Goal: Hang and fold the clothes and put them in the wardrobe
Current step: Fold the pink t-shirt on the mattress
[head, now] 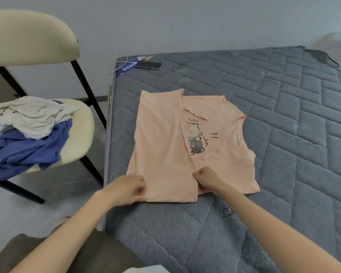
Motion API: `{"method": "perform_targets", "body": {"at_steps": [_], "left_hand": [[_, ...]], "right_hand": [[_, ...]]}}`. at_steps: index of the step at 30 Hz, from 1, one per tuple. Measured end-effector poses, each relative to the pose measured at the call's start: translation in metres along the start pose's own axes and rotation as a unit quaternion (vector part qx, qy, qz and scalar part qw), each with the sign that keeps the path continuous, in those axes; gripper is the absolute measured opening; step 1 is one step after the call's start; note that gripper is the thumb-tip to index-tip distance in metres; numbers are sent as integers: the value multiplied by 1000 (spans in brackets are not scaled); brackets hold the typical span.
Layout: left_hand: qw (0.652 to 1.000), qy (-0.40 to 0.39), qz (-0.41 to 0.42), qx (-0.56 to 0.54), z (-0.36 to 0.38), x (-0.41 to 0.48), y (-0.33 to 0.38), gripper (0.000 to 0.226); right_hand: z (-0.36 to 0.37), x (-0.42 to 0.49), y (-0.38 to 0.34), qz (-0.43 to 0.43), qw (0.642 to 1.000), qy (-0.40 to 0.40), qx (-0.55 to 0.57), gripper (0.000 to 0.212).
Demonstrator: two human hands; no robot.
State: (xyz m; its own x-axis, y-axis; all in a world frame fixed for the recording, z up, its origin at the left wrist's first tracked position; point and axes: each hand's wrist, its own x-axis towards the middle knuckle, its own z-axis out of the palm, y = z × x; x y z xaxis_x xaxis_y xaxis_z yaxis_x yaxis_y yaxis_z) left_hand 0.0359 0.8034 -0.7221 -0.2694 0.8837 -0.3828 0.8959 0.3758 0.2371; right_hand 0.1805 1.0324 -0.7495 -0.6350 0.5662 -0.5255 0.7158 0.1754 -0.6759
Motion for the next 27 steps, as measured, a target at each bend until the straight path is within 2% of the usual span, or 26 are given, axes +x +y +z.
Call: {"method": "perform_targets", "body": {"at_steps": [3, 6, 10, 13, 17, 21, 23, 27], "left_hand": [[999, -21, -22, -15, 5, 4, 5, 16], [997, -12, -51, -60, 4, 6, 9, 18], [986, 89, -76, -120, -7, 16, 12, 23], [977, 149, -78, -129, -13, 31, 11, 31], [983, 138, -80, -93, -9, 57, 9, 51], [986, 107, -98, -81, -8, 78, 8, 57], [987, 96, -108, -62, -7, 87, 5, 57], [985, 57, -154, -59, -2, 102, -2, 59]], "right_hand": [[0, -3, 0, -9, 997, 23, -69, 24], [-7, -4, -7, -28, 985, 45, -164, 7], [-9, 6, -18, -69, 984, 80, -143, 30], [3, 15, -29, -141, 964, 125, -188, 44], [21, 35, -38, -173, 931, 189, -260, 40], [20, 59, -41, -166, 905, 235, -312, 32], [15, 66, -40, -137, 922, 240, -272, 29], [-2, 75, -41, -14, 969, 219, -110, 23]]}}
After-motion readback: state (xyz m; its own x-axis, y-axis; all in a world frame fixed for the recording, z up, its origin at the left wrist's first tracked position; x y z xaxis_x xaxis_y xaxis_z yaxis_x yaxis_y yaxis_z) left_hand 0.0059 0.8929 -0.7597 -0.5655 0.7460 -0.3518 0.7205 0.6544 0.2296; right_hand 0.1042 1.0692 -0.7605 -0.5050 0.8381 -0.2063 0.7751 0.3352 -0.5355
